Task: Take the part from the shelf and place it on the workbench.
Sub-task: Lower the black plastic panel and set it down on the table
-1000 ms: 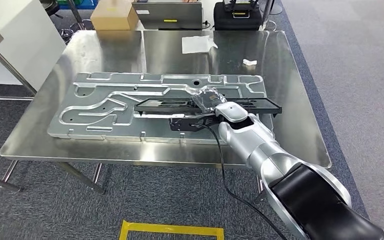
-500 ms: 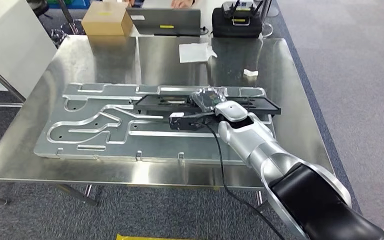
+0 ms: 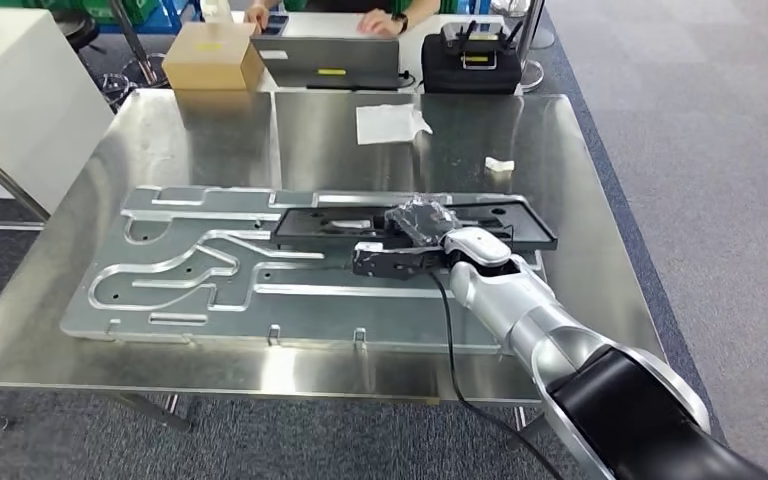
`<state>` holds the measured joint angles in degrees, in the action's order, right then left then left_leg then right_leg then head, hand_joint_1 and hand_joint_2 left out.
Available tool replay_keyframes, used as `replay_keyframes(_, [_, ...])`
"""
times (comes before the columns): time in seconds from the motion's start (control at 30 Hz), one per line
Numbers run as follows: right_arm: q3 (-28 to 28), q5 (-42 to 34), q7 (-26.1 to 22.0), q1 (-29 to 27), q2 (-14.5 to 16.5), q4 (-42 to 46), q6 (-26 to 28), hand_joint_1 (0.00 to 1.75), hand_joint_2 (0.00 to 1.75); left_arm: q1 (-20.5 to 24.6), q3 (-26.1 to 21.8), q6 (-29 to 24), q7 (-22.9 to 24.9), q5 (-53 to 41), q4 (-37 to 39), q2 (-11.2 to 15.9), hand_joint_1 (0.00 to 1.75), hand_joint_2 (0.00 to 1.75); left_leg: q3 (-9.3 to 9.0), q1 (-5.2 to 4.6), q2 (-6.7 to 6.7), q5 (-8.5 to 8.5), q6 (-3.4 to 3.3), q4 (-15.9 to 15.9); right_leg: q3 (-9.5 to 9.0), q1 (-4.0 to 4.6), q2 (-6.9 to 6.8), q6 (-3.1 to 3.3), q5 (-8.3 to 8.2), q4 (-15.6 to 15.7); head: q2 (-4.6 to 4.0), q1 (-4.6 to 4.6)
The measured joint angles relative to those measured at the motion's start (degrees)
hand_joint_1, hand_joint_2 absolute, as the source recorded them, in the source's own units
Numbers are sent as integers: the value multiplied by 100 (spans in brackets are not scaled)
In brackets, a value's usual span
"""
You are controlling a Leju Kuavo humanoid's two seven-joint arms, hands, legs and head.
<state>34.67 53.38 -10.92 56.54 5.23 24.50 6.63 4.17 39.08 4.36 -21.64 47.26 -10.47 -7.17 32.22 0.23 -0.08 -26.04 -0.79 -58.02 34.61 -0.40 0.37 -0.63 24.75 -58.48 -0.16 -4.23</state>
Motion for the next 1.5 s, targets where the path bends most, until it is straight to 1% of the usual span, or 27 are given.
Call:
replay_keyframes(0.07, [-1,-58,-1,-66,-63,7,85,175,175,6,0,-5,-89,-58,0,-1,0,175,-25,8,0,1,25,16,-20,12,-3,26,15,-1,-1,0])
replay_keyframes(0.17, [-2,-110,-8,-135,-164,32,162,175,175,15,6,9,-167,-149,0,-2,0,175,-48,12,-4,1,47,32,-39,17,-8,40,24,-3,-1,1])
replay_keyframes(0.3, [-20,-168,-25,-214,-293,51,218,0,0,24,24,23,-168,-197,0,-11,0,175,-56,14,-10,4,70,35,-53,20,-14,43,27,-4,-1,1])
replay_keyframes(0.47, [-125,-248,-21,-416,-427,46,245,0,0,21,24,20,-94,-144,0,-15,0,175,-54,1,-11,3,68,33,-52,7,-14,34,21,0,-1,1])
replay_keyframes(0.7, [-237,-292,-46,-504,-615,20,239,0,0,20,16,55,-67,-38,0,-19,0,175,-49,-11,-9,2,57,27,-55,-4,-9,15,10,12,-1,1])
replay_keyframes(1.17, [-269,-261,-113,-518,-666,-14,227,0,0,25,4,17,-88,51,0,-44,0,175,-50,-17,-6,-1,40,26,-59,-12,-7,7,6,17,-1,1])
replay_keyframes(1.37, [-293,-476,-379,-482,-666,-12,353,0,0,22,-4,21,-160,64,0,-62,0,175,-47,-18,-7,2,35,25,-57,-14,-7,6,5,16,-1,1])
replay_keyframes(1.43, [-403,-915,-722,-474,-679,57,341,0,0,19,-10,21,-186,76,0,-63,0,175,-44,-19,-7,3,34,23,-54,-14,-7,6,6,15,-1,1])
replay_keyframes(1.5, [-650,-1691,-1219,-457,-746,290,167,0,0,15,-17,21,-210,84,0,-63,0,175,-37,-21,-7,3,34,20,-46,-17,-7,5,5,14,-1,1])
